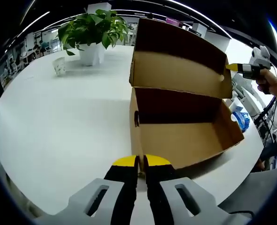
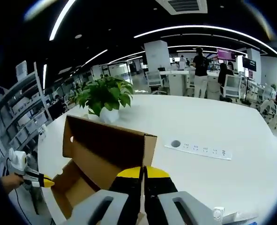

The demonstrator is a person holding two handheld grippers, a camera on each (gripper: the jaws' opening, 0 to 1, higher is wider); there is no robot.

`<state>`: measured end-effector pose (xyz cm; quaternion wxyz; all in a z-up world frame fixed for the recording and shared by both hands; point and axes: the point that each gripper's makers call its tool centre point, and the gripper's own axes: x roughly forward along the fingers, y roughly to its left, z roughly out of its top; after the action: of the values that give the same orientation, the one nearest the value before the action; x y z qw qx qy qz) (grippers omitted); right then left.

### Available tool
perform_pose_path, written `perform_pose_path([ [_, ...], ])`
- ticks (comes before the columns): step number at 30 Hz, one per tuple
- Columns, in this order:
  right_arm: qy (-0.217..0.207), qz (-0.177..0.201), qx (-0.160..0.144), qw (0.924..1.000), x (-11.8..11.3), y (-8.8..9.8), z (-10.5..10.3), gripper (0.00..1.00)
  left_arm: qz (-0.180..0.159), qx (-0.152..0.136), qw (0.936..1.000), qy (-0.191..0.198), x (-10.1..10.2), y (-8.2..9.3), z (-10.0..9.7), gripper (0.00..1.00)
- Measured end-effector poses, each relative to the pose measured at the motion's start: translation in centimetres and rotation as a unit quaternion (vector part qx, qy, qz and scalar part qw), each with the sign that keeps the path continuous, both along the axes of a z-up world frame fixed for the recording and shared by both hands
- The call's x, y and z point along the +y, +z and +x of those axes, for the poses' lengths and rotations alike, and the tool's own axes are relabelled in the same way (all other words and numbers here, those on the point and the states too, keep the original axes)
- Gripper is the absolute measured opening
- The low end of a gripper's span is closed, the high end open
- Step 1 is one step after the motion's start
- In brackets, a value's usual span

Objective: Operate the shoe box by opening the lid, removing the specified soft item, and placing it in the target area until the item is outside and the box remains undamaged.

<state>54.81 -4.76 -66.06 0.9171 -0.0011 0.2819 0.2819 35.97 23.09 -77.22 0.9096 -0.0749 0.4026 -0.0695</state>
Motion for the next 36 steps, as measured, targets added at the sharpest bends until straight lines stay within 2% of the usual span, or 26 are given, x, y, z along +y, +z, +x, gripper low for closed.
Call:
perform_pose_path([
  [3,0.004,-0.005,-0.017,0.9998,0.1,0.5,-1.5,0.00,-0.001,-0.001,1.0000,0.001,0.0,0.0,0.0,0.03],
  [14,0.013,-0.005,-0.041,0.9991,0.1,0.9,-3.3,0.00,-0.006,-0.001,1.0000,-0.003,0.1,0.0,0.2,0.03],
  [36,0.026,-0.002,-0.059,0.9979,-0.2,0.4,-7.0,0.00,-0.021,-0.009,0.9997,0.009,0.0,-0.1,0.0,0.03],
])
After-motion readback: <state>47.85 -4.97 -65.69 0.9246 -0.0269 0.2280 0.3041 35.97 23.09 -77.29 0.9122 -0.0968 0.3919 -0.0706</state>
